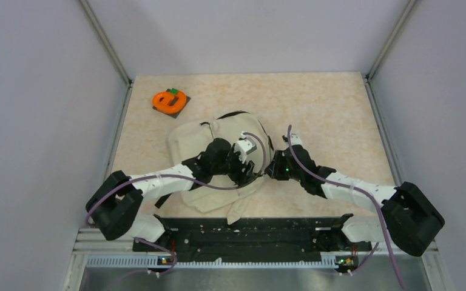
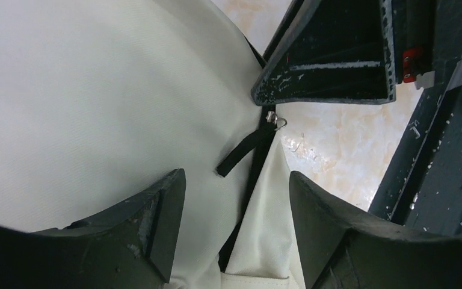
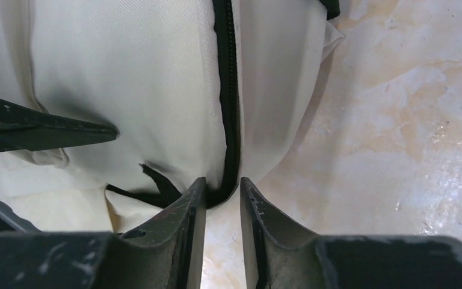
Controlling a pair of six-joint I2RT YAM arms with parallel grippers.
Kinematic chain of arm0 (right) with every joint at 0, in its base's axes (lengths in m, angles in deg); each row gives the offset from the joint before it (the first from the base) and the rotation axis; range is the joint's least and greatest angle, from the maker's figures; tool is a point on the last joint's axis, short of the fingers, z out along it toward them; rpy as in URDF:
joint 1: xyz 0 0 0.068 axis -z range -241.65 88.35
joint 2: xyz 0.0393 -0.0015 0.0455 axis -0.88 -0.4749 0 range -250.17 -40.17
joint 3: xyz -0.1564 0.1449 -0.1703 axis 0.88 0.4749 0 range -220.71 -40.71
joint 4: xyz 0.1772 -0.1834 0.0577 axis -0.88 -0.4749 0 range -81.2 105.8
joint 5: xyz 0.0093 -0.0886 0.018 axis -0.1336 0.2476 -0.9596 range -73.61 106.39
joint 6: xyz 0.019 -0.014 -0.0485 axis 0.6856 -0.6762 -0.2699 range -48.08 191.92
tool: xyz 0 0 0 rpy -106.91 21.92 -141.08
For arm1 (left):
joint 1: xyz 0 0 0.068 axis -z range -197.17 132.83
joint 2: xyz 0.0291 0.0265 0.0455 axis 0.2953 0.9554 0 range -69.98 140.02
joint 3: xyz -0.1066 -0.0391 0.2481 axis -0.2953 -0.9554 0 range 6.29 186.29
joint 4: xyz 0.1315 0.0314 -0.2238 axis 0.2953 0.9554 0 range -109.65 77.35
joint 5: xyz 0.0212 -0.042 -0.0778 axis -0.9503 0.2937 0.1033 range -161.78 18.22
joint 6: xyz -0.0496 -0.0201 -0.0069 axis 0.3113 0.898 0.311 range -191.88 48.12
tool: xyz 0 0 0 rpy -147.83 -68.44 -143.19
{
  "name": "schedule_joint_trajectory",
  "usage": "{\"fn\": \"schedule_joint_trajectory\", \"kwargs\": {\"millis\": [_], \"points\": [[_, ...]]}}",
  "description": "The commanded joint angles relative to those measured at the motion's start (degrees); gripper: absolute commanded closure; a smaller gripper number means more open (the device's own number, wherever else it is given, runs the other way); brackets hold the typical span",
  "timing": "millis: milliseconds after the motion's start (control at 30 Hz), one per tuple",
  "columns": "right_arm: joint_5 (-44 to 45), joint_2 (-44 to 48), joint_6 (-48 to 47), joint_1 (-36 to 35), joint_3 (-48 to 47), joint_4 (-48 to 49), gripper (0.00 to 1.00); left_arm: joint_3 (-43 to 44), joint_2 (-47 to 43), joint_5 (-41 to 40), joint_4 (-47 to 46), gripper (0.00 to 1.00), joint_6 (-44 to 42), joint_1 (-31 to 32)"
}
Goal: Pack the student bag
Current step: Zip the student bag at the center of the board.
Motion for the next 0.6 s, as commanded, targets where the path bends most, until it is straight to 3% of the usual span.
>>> {"fn": "schedule_joint_trajectory", "kwargs": {"millis": [0,233,567], "points": [[2.4,2.4,0.4,0.1,1.7,0.5,0.77,3.0,3.0,1.7,-0.4,0.32,-2.4,1.4],[2.1,4.2,1.1,0.1,3.4,0.9,0.85,4.4,6.8,0.1,-1.8,0.34,-2.4,2.1],[-0.3,-0.2,1.0,0.1,4.7,4.4,0.98,5.8,10.8,-0.3,-3.6,0.49,-1.6,2.1]]}}
